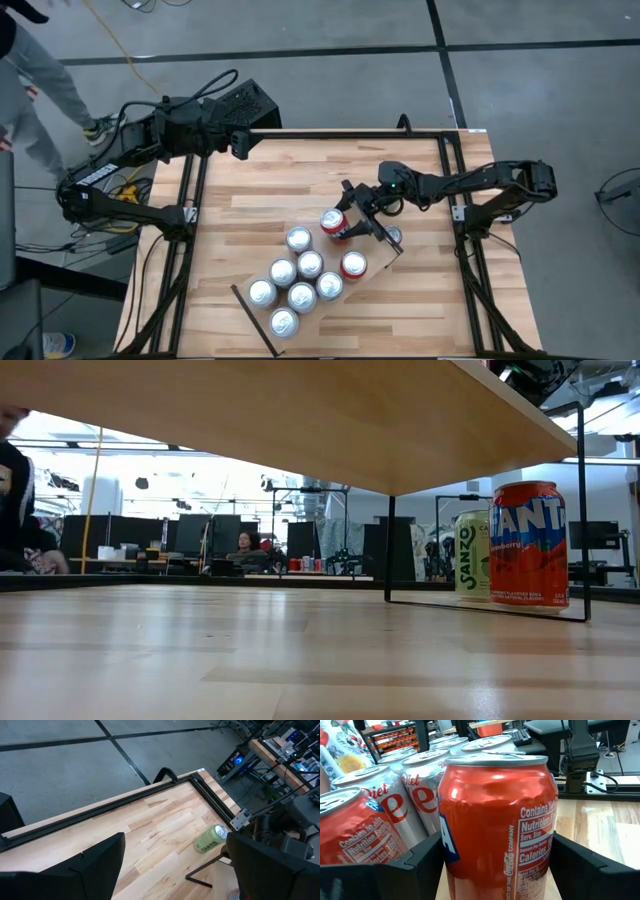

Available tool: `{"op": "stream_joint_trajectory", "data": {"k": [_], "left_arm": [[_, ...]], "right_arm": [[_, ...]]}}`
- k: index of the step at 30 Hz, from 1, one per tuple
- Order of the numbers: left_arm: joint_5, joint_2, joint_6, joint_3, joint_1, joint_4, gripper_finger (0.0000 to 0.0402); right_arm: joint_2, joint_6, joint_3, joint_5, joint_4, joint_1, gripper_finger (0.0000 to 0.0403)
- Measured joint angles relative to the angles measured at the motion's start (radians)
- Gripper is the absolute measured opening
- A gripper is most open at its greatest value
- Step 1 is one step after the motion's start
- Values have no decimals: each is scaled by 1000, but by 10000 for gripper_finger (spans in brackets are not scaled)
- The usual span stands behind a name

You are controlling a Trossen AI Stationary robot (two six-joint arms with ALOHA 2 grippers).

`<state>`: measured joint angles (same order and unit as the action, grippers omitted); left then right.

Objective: Place canned beverage on shelf
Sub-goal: Put the red soda can on the shelf aligned with the other red soda can

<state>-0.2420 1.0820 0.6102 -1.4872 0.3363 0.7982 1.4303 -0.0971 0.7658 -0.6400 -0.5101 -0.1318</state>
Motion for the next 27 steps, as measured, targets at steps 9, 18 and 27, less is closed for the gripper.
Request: {"op": "stream_joint_trajectory", "data": {"k": [9,18,27], "left_arm": [[0,0,0,0,0,0,332],[0,0,0,0,0,0,332],[0,0,0,0,0,0,332]], "right_arm": [[0,-1,0,16,-32,0,308],[-1,61,1,60,-37,1,316],[-1,67,3,92,-61,-2,359]]}}
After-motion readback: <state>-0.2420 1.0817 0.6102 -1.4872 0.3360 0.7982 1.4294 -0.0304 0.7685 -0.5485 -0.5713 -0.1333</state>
